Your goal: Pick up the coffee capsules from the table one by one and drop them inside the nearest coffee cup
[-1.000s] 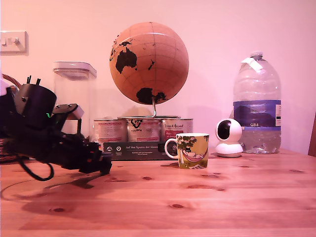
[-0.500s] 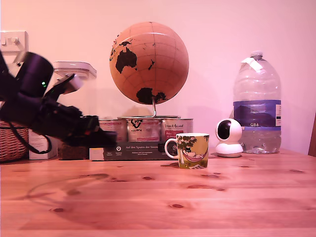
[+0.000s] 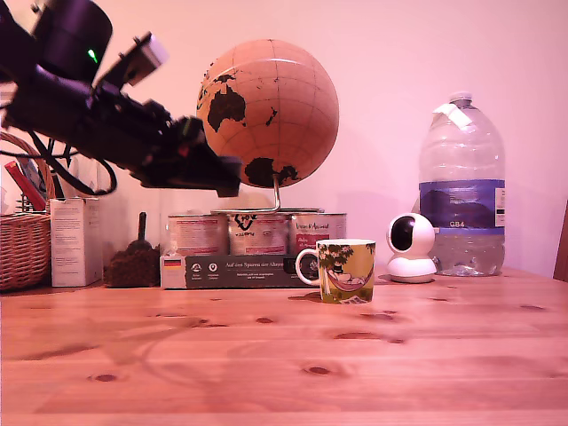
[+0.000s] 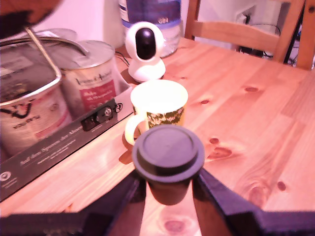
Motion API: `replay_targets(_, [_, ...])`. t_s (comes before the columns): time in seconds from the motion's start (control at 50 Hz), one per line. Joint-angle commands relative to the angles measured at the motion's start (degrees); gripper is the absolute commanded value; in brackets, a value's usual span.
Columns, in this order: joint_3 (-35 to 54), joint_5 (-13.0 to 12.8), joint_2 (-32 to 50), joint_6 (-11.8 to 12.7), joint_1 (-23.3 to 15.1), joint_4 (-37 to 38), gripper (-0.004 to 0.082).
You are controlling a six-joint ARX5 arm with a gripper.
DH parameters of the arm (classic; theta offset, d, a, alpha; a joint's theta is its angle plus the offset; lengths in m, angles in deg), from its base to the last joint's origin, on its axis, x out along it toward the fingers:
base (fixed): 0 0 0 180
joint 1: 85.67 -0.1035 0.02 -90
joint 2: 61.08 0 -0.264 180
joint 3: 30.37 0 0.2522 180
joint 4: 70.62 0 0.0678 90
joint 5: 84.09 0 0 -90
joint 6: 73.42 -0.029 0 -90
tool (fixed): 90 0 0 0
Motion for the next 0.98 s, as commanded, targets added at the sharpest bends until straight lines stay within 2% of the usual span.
replay_targets(0.0, [1.0,0.1,0.7,0.9,0.7,-1.2,0.0054])
replay_targets(0.08, [1.0,-0.3,0.9,2.7,1.1,-2.2,0.0054])
replay_targets(0.24, [0.4,-0.5,0.9,4.6,2.1,-3.6,0.0054])
replay_targets(0.4, [-3.4,-1.5,0.9,5.0,4.5,-10.1,0.0059])
replay_targets(0.48, [-4.5,-3.2,0.9,5.0,5.7,-10.5,0.0059])
replay_targets(0.68, [-7.1,-5.1,0.9,5.0,7.4,-12.9,0.0059])
replay_targets(0.96, [-7.9,-5.3,0.9,5.0,7.4,-13.3,0.0059])
